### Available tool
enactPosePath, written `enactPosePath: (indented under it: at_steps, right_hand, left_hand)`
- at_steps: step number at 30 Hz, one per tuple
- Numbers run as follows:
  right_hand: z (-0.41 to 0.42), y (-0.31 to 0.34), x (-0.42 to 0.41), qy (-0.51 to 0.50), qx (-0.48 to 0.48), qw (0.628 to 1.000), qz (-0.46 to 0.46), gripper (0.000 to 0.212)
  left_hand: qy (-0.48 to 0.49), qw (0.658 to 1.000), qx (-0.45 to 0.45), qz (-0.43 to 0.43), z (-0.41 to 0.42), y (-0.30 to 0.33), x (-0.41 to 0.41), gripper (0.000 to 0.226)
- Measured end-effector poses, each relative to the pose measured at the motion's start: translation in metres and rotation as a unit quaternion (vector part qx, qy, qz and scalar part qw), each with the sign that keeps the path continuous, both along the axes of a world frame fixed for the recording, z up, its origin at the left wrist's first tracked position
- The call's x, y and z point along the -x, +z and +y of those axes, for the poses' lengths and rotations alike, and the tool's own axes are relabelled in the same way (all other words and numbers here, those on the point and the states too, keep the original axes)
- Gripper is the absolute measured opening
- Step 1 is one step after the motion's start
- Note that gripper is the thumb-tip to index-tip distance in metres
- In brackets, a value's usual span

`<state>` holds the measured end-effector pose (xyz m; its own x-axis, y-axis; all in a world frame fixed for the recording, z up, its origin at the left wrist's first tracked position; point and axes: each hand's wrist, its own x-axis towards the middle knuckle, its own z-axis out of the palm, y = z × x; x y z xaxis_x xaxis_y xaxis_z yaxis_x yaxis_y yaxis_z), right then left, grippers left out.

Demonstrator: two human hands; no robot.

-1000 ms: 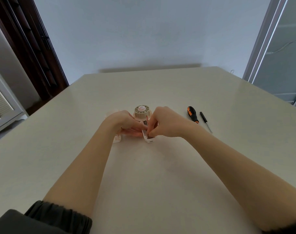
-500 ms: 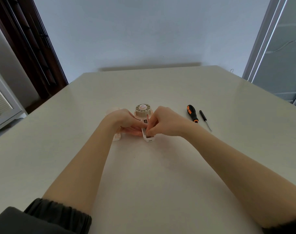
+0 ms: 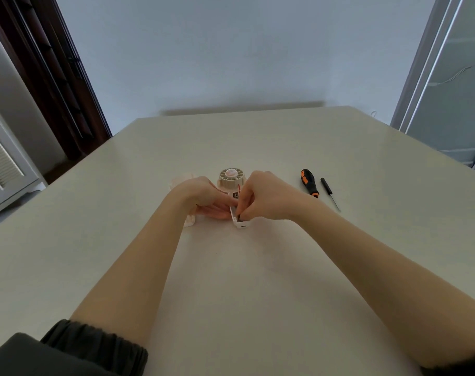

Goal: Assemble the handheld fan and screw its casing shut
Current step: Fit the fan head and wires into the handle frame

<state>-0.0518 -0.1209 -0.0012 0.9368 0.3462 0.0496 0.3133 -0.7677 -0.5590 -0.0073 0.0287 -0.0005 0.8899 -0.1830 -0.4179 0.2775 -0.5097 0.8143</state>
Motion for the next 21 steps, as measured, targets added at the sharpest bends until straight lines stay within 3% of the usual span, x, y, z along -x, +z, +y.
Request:
enactPosePath:
  at_steps: [6, 11, 21]
  right_hand:
    - [-0.011, -0.003, 0.002, -0.011, -0.029, 0.999, 0.007, 0.016]
    - [-0.017, -0.001, 0.004, -0.024, -0.046, 0.999, -0.010, 0.011]
    - [-0.020, 0.000, 0.004, -0.021, -0.055, 0.998, -0.031, 0.011]
  left_hand:
    - [0.005, 0.999, 0.035, 0.007, -0.004, -0.007, -0.004, 0.016]
    - [0.013, 0.992, 0.128, 0.017, -0.008, -0.012, -0.003, 0.019]
    - [0.015, 0.983, 0.184, 0.003, -0.014, -0.018, 0.001, 0.014]
